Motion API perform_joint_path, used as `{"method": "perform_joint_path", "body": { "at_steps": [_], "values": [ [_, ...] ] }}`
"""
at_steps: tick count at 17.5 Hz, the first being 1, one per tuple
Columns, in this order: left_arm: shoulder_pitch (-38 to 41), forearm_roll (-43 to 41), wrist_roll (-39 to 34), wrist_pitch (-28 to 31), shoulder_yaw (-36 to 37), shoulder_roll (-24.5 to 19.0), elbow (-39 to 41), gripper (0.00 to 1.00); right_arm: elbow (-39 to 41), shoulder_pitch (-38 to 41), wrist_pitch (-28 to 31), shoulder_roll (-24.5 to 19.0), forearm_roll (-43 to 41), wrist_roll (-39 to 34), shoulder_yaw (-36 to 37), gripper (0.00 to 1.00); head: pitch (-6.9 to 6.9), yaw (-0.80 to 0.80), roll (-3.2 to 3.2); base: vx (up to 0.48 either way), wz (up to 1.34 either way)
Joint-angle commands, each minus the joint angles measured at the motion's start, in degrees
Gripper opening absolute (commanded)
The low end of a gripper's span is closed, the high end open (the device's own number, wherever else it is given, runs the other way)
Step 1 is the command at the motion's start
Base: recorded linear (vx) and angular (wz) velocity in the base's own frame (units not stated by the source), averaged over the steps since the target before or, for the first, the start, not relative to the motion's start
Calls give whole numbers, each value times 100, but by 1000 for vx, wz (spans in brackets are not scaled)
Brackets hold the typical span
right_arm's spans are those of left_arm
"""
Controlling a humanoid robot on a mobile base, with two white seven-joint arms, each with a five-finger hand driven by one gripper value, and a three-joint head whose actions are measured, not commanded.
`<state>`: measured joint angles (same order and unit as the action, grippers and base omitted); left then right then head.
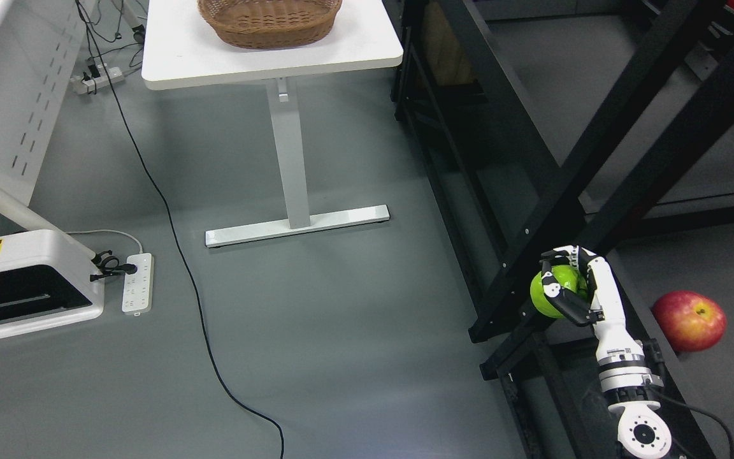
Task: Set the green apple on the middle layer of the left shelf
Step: 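Carry the green apple in the right hand while driving to the shelf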
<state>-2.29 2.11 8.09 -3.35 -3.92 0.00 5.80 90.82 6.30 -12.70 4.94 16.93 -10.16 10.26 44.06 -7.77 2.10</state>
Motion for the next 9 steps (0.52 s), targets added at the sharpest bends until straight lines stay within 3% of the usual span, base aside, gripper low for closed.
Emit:
{"method": "perform_joint_path", "body": {
  "at_steps": [1, 9],
  "values": [
    [0, 0, 0, 9, -3, -100, 0, 100, -21, 29, 74, 24, 4, 32, 64, 0, 0, 0, 0, -67, -288],
    [0, -9, 0, 9, 14, -100, 0, 100, -12, -217, 127, 68, 4, 41, 741, 0, 0, 0, 0, -49, -341]
  ]
}}
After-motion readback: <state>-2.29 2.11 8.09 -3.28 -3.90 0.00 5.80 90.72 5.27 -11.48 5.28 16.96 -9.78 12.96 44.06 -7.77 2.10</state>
